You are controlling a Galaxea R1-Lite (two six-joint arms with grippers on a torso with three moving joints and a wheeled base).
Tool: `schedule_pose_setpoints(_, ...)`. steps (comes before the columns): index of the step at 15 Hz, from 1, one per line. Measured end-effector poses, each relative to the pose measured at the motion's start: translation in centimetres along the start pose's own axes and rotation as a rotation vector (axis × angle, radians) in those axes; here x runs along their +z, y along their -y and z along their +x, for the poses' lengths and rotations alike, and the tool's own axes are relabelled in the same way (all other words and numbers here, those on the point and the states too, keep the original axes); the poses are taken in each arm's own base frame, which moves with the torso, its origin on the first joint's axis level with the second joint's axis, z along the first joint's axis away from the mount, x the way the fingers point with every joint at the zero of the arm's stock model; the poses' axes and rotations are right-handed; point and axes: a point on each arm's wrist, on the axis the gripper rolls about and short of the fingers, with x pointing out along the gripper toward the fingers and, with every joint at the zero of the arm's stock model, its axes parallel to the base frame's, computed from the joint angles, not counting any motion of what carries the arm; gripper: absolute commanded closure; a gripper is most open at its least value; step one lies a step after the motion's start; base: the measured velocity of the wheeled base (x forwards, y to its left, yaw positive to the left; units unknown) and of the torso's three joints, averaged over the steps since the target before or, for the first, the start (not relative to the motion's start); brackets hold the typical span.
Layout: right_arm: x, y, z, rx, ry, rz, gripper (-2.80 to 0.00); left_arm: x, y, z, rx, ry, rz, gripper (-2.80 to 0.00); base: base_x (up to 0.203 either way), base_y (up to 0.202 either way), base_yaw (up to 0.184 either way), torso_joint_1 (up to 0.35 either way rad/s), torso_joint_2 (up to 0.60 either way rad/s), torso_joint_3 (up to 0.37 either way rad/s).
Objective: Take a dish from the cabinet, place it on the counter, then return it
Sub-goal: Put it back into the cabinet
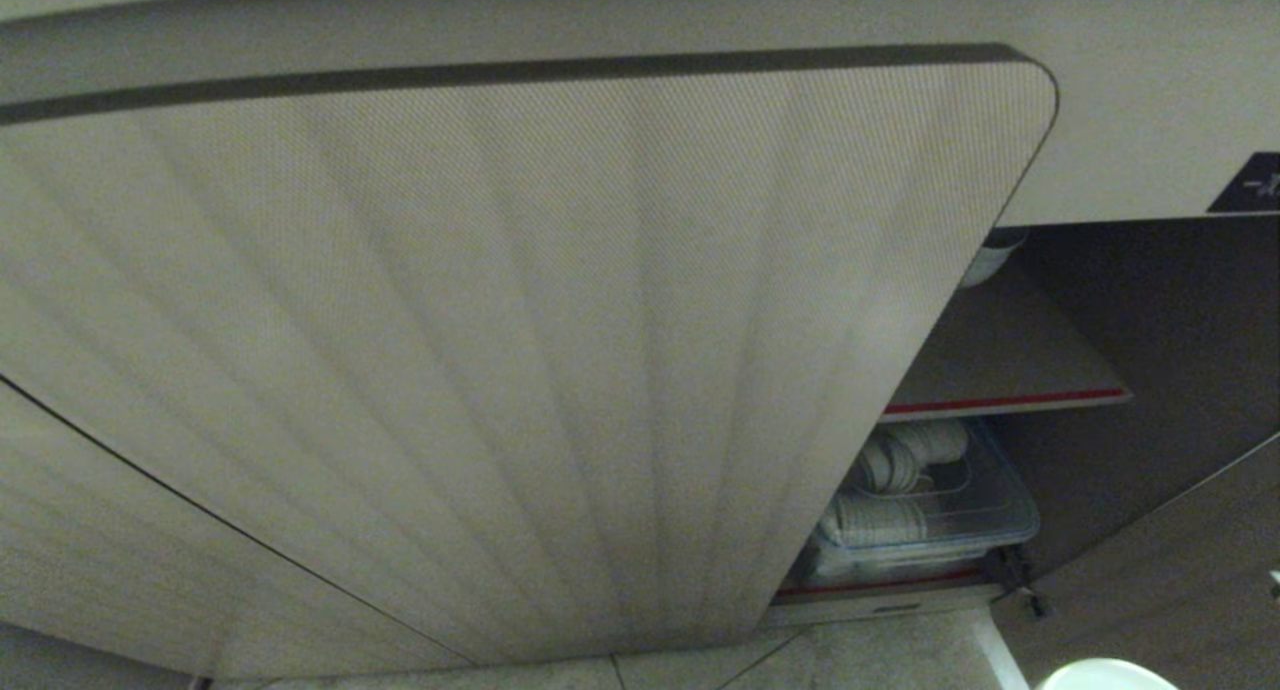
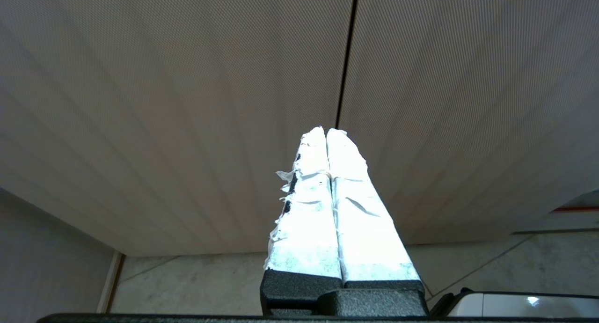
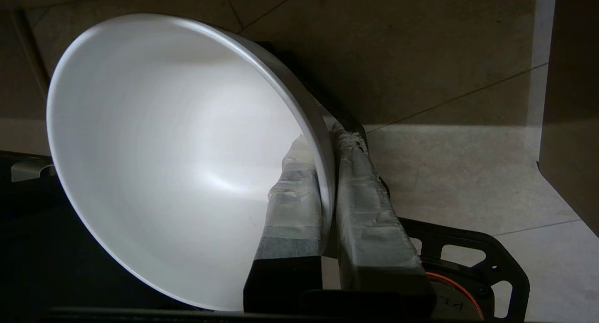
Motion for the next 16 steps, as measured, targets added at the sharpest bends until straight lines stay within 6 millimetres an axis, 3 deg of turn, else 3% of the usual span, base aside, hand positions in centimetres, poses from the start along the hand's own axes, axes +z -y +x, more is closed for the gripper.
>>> schedule_pose_setpoints(13, 1.6, -0.1, 1.2, -0.032, 0.008, 0.064, 0.0, 0.0, 0.0, 0.0, 0.0, 0.0, 0.0, 0.0, 0.0, 0.0, 0.0, 0.0, 0.0, 0.0)
schedule_pose_setpoints(16, 2.8, -0.5, 1.4, -0.035, 0.01, 0.128, 0.0, 0.0, 0.0, 0.0, 0.0, 0.0, 0.0, 0.0, 0.0, 0.0, 0.0, 0.0, 0.0, 0.0)
